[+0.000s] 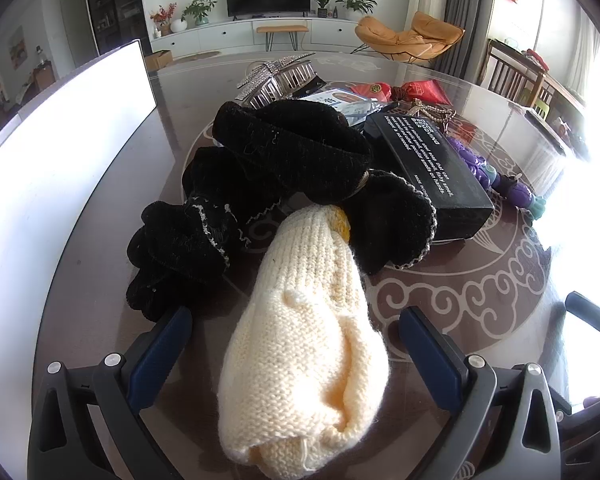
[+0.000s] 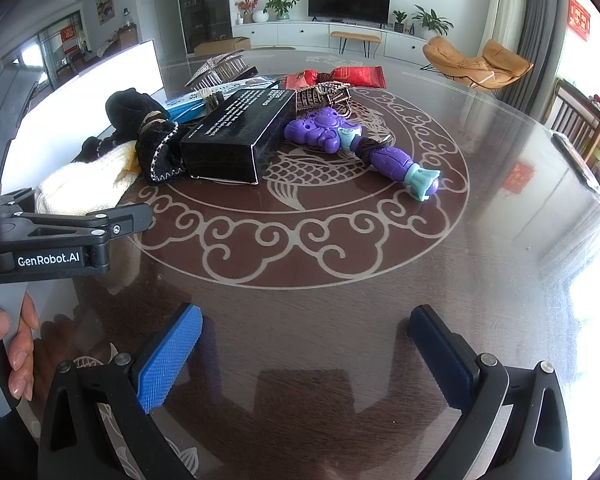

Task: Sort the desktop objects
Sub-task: 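Move left tool to the cream knitted item while right tool approaches the purple toy, then close right tool on the purple toy figure while left tool grasps the cream knitted item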

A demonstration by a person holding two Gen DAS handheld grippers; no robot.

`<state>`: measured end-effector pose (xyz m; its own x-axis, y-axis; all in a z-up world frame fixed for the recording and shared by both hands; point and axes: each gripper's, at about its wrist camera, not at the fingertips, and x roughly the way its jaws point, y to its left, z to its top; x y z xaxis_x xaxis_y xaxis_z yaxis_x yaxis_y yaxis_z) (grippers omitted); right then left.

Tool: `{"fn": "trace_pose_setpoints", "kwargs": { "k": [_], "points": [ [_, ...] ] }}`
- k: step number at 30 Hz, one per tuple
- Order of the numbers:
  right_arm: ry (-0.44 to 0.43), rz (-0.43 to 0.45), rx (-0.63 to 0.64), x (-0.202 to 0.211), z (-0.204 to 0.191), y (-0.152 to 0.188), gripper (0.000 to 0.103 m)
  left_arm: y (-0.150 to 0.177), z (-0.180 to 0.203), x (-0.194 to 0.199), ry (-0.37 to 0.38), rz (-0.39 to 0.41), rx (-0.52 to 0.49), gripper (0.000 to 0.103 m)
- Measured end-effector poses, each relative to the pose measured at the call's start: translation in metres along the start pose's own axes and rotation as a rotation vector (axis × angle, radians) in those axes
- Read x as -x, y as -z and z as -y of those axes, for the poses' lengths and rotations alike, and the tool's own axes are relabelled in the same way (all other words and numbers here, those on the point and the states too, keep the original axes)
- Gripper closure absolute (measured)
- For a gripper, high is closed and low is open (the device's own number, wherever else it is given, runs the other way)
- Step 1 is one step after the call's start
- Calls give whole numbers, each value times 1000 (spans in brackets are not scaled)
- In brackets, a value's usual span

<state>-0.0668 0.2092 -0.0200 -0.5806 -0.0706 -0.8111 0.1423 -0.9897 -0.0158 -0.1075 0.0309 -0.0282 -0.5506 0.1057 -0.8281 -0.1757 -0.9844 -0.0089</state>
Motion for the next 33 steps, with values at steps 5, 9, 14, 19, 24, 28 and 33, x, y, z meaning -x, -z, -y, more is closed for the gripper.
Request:
{"fn": "trace_pose_setpoints", "kwargs": {
  "k": [5, 9, 14, 19, 24, 28, 33],
  "points": [
    [0, 0, 0, 0, 0, 0, 0, 0, 0, 0, 0, 0, 0, 0],
    [-2, 0, -1, 0, 0, 0, 0, 0, 0, 0, 0, 0, 0, 0],
    [-84, 33, 102, 11, 17, -29, 0, 0, 0, 0, -1, 0, 1, 0],
    [-44, 47, 271, -11, 41, -101, 0, 0, 1, 0, -1, 0, 2, 0],
    [-168, -159, 320, -69, 47, -118, 27, 0, 1, 0, -3, 0, 2, 0],
    [-209, -145, 315, -76, 38, -115, 39, 3, 0, 3, -6, -1, 0, 0],
    [-245, -139, 314, -65, 31, -107, 79, 15, -1, 12, 11, -3, -27, 0]
  ]
}}
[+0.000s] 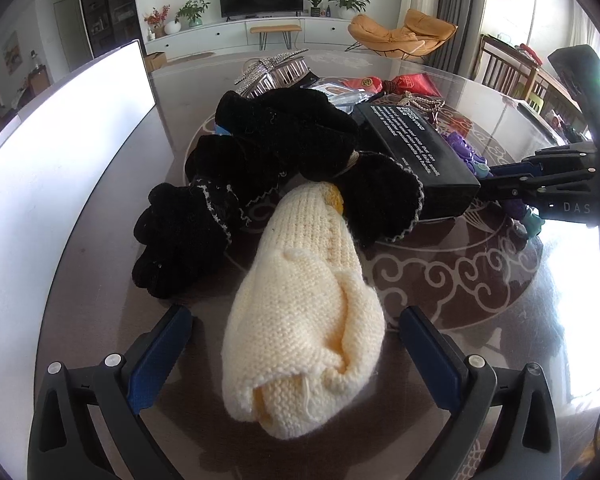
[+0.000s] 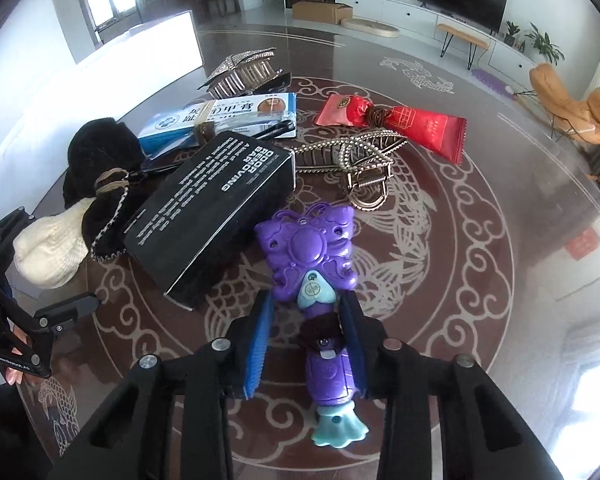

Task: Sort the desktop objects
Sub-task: 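Close right tool on the purple toy figure while left tool grasps the cream knitted item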

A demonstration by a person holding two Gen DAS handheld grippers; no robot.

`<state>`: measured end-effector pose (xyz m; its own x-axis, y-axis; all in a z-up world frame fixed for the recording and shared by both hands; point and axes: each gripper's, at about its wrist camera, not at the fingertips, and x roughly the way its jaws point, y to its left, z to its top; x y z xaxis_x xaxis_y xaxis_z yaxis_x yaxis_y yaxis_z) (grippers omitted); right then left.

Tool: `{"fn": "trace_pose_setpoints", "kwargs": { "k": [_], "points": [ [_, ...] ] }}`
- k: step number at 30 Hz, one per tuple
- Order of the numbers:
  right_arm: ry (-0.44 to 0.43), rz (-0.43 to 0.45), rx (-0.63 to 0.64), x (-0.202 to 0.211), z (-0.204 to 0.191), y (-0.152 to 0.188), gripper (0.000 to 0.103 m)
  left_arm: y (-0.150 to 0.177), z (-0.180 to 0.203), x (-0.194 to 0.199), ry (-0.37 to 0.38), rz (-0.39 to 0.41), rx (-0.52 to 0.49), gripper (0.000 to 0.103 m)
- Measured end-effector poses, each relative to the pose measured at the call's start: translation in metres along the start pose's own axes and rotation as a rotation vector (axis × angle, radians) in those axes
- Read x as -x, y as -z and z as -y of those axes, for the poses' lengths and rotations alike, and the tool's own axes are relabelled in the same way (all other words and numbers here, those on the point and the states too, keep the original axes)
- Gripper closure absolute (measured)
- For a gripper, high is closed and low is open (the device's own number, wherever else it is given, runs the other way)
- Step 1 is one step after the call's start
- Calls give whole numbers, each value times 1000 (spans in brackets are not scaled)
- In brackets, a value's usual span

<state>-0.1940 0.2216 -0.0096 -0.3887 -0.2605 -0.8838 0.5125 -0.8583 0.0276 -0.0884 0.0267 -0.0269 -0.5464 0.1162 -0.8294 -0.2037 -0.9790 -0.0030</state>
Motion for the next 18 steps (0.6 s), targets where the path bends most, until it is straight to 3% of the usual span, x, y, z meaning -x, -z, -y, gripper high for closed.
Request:
{"fn": "trace_pose_setpoints", "kwargs": {
  "k": [8, 15, 16, 17, 18],
  "points": [
    [-71, -16, -54, 38, -32, 77, 81, 30, -16, 24, 74, -18, -90, 0],
    [-78, 10, -77, 50, -40, 104, 76, -10, 4, 26, 109, -5, -114, 0],
    [-83, 7, -83, 49, -39, 103, 73, -15, 11, 21, 99, -18, -132, 3],
    [-92, -1, -90, 48, -37, 100, 71, -18, 19, 17, 76, -29, -152, 12],
    [-107, -13, -96, 48, -36, 97, 65, -16, 25, 13, 37, -45, -169, 33]
  ]
}}
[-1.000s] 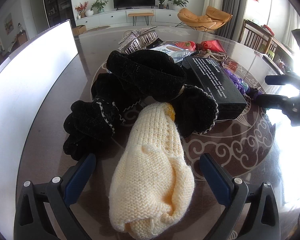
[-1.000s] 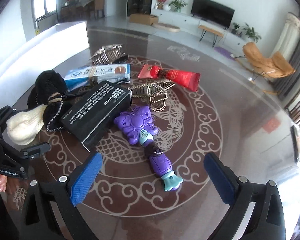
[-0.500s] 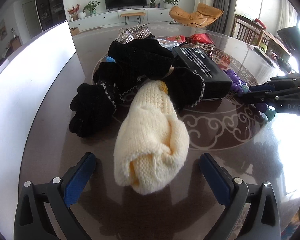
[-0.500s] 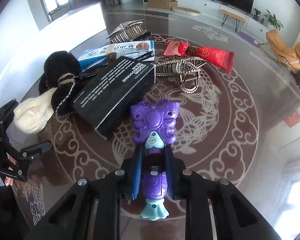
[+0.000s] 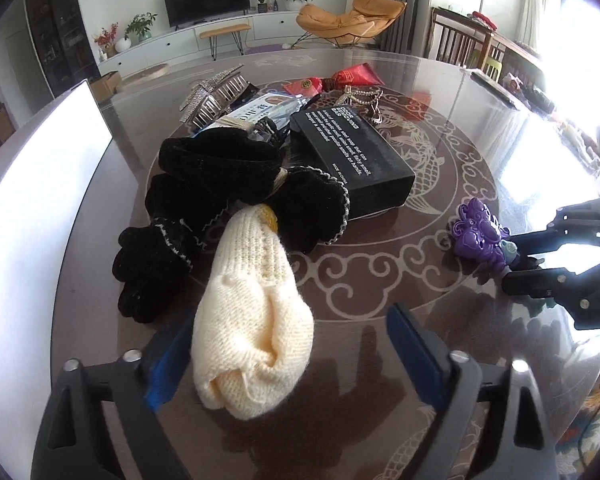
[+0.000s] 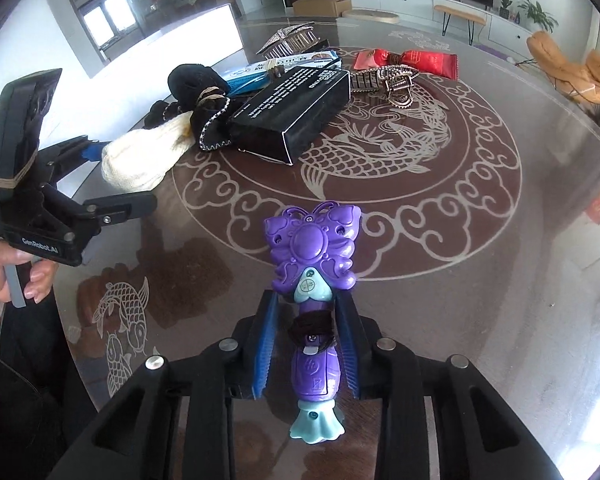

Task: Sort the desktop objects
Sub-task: 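Close right tool on the purple toy figure while left tool grasps the cream knitted item, then carry both held items over the white storage box and open both tools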

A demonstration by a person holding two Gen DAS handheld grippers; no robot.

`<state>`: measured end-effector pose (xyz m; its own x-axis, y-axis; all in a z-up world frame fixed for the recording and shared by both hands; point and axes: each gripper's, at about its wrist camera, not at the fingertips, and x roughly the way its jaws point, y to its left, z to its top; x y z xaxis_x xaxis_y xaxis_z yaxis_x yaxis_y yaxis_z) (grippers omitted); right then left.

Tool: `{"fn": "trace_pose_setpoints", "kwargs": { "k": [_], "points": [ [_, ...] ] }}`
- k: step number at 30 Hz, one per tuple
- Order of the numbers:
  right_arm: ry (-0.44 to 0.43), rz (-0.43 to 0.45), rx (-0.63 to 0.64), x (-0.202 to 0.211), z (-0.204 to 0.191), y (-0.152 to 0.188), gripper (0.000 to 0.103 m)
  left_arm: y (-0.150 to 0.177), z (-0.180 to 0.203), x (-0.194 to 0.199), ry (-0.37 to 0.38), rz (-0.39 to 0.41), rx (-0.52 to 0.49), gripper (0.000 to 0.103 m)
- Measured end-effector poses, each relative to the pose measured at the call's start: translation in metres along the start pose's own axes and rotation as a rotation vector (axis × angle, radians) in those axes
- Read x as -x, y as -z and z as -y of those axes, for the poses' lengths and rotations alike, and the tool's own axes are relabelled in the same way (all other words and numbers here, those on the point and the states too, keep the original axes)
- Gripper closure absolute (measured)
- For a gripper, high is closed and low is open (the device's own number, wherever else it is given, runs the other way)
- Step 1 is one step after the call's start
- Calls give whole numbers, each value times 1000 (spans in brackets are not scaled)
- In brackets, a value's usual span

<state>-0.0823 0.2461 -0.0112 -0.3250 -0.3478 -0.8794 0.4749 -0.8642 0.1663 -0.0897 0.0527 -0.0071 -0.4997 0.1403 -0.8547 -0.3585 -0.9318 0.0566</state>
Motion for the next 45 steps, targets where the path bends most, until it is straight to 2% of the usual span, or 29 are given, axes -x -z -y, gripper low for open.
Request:
{"fn": "trace_pose_setpoints", "kwargs": {
  "k": [1, 2, 3, 5, 6, 10, 14, 17, 21, 24, 27, 30, 33, 36, 38, 39, 40, 41, 42, 43, 45],
  "points": [
    [-7, -14, 0, -2, 0, -4, 61, 0, 3, -3, -28, -15, -8, 53],
    [0, -29, 12, -3, -2, -7, 61, 2, 3, -4, -15, -16, 0, 61],
    [12, -43, 36, -6, -6, -11, 61, 8, -2, 0, 17, -7, 25, 64],
    [30, -69, 91, -9, -11, -13, 67, 19, -8, 8, 18, 6, 66, 66],
    [38, -77, 102, -8, -12, -13, 82, 26, -11, 14, 27, 18, 83, 66],
    [6, -74, 68, 4, -12, -10, 82, 52, -26, 57, 50, 76, 126, 67],
    [-93, -14, -43, 30, -9, -11, 82, 69, -51, 113, 76, 167, 196, 67],
    [-114, 36, -14, 48, -32, -29, 82, 71, -82, 159, 66, 244, 246, 66],
    [-187, 105, 63, 65, -88, -83, 82, 69, -151, 201, -28, 291, 340, 66],
    [-236, 164, 149, 66, -154, -132, 82, 80, -212, 208, -103, 269, 431, 66],
    [-302, 206, 229, 55, -230, -177, 82, 100, -262, 193, -165, 198, 520, 67],
    [-350, 218, 272, 27, -300, -212, 82, 123, -297, 170, -160, 124, 612, 67],
    [-363, 171, 300, -18, -356, -234, 82, 137, -310, 151, -171, 78, 656, 66],
    [-309, 128, 320, -61, -390, -243, 82, 147, -316, 138, -190, 44, 694, 61],
    [-292, 74, 308, -85, -400, -245, 81, 152, -318, 133, -205, 22, 716, 42],
    [-279, 60, 292, -93, -401, -246, 76, 154, -318, 133, -214, 28, 722, 25],
    [-271, 59, 275, -97, -399, -246, 64, 154, -315, 136, -227, 44, 720, 17],
    [-271, 65, 260, -97, -396, -246, 56, 156, -312, 139, -239, 60, 714, 17],
    [-273, 80, 243, -94, -392, -245, 42, 157, -308, 142, -250, 73, 706, 17],
    [-278, 101, 229, -89, -388, -244, 35, 157, -305, 149, -258, 92, 697, 17],
    [-293, 151, 216, -71, -371, -240, 32, 151, -289, 161, -268, 145, 666, 17]
  ]
}}
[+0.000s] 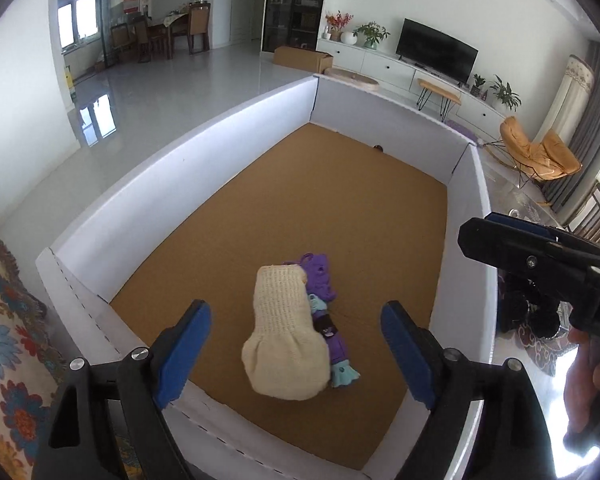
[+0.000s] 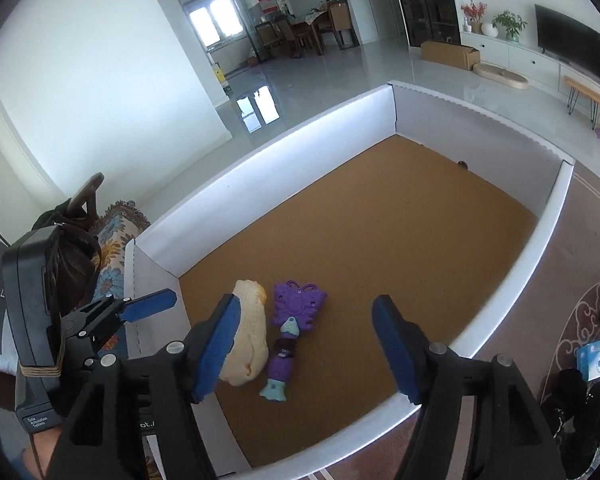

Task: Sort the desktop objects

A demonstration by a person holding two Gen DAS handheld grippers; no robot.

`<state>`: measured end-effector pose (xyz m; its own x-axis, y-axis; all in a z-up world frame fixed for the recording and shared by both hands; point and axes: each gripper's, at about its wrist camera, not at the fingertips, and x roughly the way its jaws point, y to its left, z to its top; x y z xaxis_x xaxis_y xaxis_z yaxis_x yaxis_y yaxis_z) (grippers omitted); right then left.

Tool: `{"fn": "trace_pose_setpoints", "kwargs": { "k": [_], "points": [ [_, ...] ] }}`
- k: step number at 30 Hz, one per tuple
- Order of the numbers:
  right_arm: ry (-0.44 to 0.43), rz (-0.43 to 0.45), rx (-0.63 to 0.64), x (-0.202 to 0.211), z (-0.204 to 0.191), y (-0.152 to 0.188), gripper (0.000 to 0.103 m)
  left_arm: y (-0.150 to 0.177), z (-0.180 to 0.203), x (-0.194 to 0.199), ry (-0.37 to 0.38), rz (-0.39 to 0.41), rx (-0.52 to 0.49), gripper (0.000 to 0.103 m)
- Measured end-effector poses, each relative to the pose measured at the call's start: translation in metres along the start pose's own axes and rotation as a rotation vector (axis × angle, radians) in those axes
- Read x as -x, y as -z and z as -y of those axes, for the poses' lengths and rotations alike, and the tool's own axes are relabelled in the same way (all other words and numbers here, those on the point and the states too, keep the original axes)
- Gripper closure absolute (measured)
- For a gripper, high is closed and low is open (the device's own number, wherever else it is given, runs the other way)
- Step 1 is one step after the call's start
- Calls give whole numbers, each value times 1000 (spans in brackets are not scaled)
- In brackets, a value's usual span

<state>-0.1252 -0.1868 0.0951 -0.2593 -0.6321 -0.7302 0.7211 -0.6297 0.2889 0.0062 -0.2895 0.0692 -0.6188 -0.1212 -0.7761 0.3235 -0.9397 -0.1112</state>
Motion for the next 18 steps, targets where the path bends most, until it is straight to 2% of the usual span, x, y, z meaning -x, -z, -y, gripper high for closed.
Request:
{"fn": "trace_pose_setpoints", "kwargs": {
  "k": [2, 3, 6, 9, 11, 15, 17, 18],
  "points": [
    [22, 66, -2, 32, 14, 9, 28, 1, 25, 20, 36, 56, -43, 17],
    [60, 103, 4, 48, 21, 17, 22, 4, 40, 31, 63, 78, -68, 17],
    [240, 191, 60, 94, 39, 48, 9, 20, 95, 56, 179, 115, -156, 15],
    [416, 205, 92, 128, 68, 98, 5, 46, 154, 62, 273, 113, -251, 0],
    [507, 195, 47, 149, 96, 140, 4, 65, 187, 51, 306, 93, -300, 0],
    [656, 137, -137, 169, 153, 214, 4, 105, 242, -3, 240, 15, -390, 0],
    [687, 110, -214, 171, 179, 239, 4, 119, 255, -30, 204, -40, -412, 0],
    [690, 96, -247, 171, 188, 250, 4, 125, 258, -38, 210, -57, -412, 0]
  ]
}}
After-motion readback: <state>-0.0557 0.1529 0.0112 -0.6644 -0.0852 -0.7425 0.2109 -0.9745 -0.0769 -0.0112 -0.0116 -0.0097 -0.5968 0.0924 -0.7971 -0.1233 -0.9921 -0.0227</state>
